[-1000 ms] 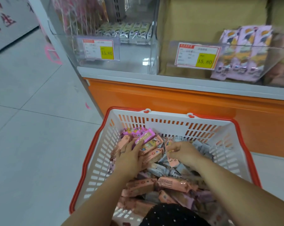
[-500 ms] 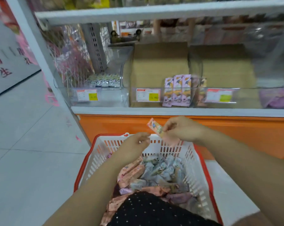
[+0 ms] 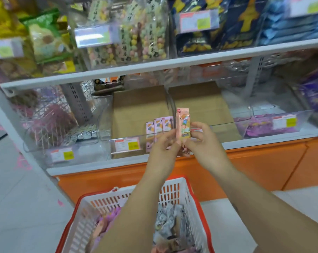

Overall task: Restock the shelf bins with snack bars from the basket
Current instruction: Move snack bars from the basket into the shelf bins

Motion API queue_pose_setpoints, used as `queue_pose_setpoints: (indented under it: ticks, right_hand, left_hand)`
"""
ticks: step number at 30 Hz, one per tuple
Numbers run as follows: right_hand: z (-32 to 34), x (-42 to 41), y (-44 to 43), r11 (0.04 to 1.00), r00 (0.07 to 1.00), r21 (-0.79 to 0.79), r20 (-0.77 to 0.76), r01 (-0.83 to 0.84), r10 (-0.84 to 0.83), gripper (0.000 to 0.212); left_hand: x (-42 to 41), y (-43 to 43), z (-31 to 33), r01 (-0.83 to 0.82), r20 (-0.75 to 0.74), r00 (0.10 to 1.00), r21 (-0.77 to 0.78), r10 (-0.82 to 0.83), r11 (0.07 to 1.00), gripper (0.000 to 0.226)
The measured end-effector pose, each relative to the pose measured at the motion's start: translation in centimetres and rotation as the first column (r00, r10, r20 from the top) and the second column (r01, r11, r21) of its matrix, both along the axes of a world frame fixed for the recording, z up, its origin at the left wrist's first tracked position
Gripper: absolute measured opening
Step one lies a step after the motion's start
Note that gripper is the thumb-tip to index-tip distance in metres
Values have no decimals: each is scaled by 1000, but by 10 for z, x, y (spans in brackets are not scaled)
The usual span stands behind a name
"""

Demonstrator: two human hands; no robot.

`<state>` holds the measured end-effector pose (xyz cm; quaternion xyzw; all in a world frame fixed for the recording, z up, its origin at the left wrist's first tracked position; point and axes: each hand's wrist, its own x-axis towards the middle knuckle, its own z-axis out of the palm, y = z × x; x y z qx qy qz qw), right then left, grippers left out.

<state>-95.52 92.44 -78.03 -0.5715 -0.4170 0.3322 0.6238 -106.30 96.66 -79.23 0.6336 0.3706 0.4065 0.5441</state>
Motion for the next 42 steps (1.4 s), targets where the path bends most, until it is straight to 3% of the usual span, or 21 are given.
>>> queue_pose_setpoints:
  ticks: [5, 8, 10, 12, 14, 17, 21, 25, 31, 34, 38, 40, 42]
  right_hand:
    - [-4, 36, 4, 996, 991, -13, 106, 85, -83, 44]
    - [4, 49, 13, 989, 986, 34, 86, 143, -145, 44]
    - [13, 58, 26, 974, 969, 82, 119, 209, -218, 44]
    - [21, 66, 44, 956, 946, 116, 157, 269, -285, 45]
    - [23, 71, 63, 943, 923, 131, 201, 307, -329, 47]
    - [18, 74, 89, 951, 872, 60, 385, 303, -302, 50]
    - [4, 84, 116, 946, 821, -183, 557, 267, -124, 50]
    - [-5, 88, 125, 879, 747, -363, 665, 309, 12, 52]
    - [11, 84, 127, 794, 598, -566, 723, 224, 346, 54]
    - [14, 82, 131, 765, 527, -601, 738, 230, 421, 43]
    - [15, 81, 128, 746, 499, -633, 724, 207, 476, 15]
    - [13, 80, 120, 771, 506, -596, 748, 225, 430, 7]
    - [7, 77, 108, 844, 494, -458, 822, 278, 283, 15]
  left_hand:
    - [28, -1, 3, 73, -59, 996, 90, -68, 993, 33]
    - [25, 15, 3, -51, -252, 957, 334, 141, 941, 31]
    - [21, 27, 1, -163, -318, 877, 509, 361, 845, 31]
    - [19, 37, -3, -148, -409, 770, 633, 490, 760, 34]
    - [20, 45, -10, -41, -539, 673, 656, 506, 754, 41]
    - [20, 56, -22, 95, -660, 580, 638, 478, 764, 50]
    - [20, 65, -34, 109, -657, 585, 645, 476, 756, 54]
    - [23, 70, -44, 76, -588, 629, 697, 508, 713, 59]
    - [24, 72, -46, 41, -551, 644, 718, 531, 695, 58]
    - [24, 72, -48, 42, -549, 646, 719, 530, 694, 59]
    - [24, 70, -42, 57, -578, 631, 700, 518, 712, 58]
    - [22, 66, -34, 69, -614, 635, 648, 468, 758, 55]
    - [20, 61, -31, 61, -618, 652, 620, 439, 782, 53]
